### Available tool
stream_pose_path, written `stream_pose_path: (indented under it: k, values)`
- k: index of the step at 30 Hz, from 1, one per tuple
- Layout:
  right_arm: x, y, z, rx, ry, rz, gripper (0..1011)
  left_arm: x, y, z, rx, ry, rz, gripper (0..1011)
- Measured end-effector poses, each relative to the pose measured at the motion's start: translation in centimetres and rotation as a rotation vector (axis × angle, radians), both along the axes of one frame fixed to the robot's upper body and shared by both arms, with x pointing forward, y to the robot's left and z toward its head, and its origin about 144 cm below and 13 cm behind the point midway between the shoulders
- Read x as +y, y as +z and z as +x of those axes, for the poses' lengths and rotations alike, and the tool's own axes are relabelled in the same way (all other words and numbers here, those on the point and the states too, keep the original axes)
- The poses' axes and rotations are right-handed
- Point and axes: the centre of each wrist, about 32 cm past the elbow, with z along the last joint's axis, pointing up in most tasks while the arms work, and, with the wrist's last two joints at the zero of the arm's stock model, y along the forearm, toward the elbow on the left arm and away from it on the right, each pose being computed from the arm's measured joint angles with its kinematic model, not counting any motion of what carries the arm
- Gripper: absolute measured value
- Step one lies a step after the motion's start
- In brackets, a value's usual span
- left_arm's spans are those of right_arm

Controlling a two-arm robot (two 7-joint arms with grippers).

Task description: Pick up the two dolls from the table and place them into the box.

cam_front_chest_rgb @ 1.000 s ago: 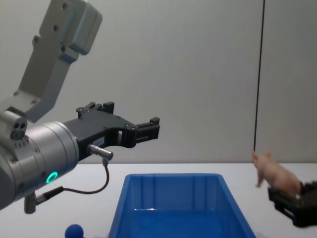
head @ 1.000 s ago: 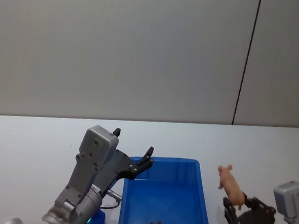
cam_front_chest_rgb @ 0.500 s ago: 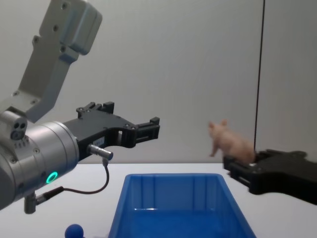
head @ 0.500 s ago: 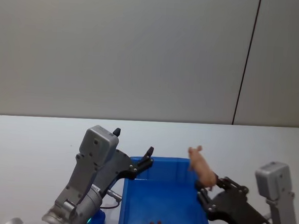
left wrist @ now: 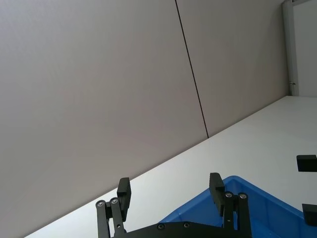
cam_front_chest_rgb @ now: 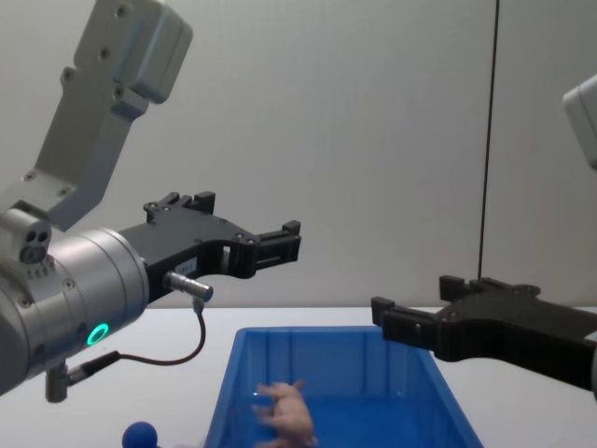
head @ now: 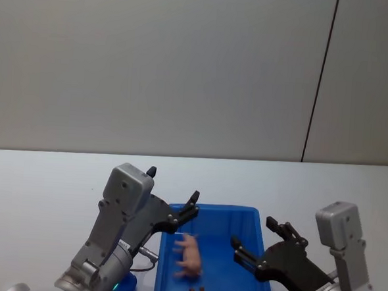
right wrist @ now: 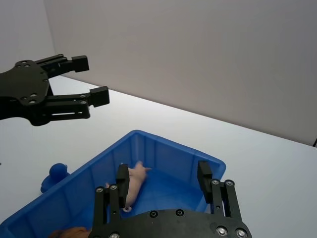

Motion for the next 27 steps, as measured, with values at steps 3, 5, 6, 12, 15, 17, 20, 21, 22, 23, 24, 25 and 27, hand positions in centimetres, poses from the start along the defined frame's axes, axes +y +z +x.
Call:
stream_pose_path:
  k: [3, 5, 6, 12, 15, 17, 20, 21, 22, 23, 24, 25, 27]
  values:
    - [0.0, 0.0, 0.0, 0.002, -0.020, -0.001, 894, 0.0, 0.0, 0.0, 0.000, 0.000, 0.000, 1001]
    - [-0.2, -0.1, -0.1, 0.004, -0.038, -0.003, 941, 0.0, 0.0, 0.0, 0.000, 0.000, 0.000, 1001]
    - [-0.2, -0.1, -0.2, 0.003, -0.045, -0.004, 970, 0.0, 0.0, 0.0, 0.000, 0.000, 0.000, 1001]
    - [-1.0, -0.1, -0.8, -0.001, -0.114, -0.007, 1001, 0.0, 0.0, 0.0, 0.000, 0.000, 0.000, 1001]
    - [-1.5, -0.1, -1.2, -0.005, -0.153, -0.008, 1001, 0.0, 0.0, 0.0, 0.000, 0.000, 0.000, 1001]
    - [-1.7, 0.0, -1.4, -0.009, -0.170, -0.007, 1001, 0.0, 0.0, 0.0, 0.000, 0.000, 0.000, 1001]
    - [-2.2, 0.0, -1.9, -0.014, -0.202, -0.007, 1001, 0.0, 0.0, 0.0, 0.000, 0.000, 0.000, 1001]
    - [-2.4, 0.0, -2.1, -0.016, -0.215, -0.007, 1001, 0.0, 0.0, 0.0, 0.000, 0.000, 0.000, 1001]
    - [-2.5, 0.0, -2.1, -0.017, -0.220, -0.007, 1001, 0.0, 0.0, 0.0, 0.000, 0.000, 0.000, 1001]
    - [-2.5, 0.0, -2.2, -0.018, -0.225, -0.006, 1001, 0.0, 0.0, 0.0, 0.000, 0.000, 0.000, 1002]
    - [-2.6, 0.0, -2.3, -0.019, -0.231, -0.006, 1001, 0.0, 0.0, 0.0, 0.000, 0.000, 0.000, 1001]
    - [-2.8, 0.0, -2.4, -0.020, -0.239, -0.006, 1001, 0.0, 0.0, 0.0, 0.000, 0.000, 0.000, 1001]
    - [-2.9, 0.0, -2.6, -0.022, -0.252, -0.006, 1001, 0.0, 0.0, 0.0, 0.000, 0.000, 0.000, 1001]
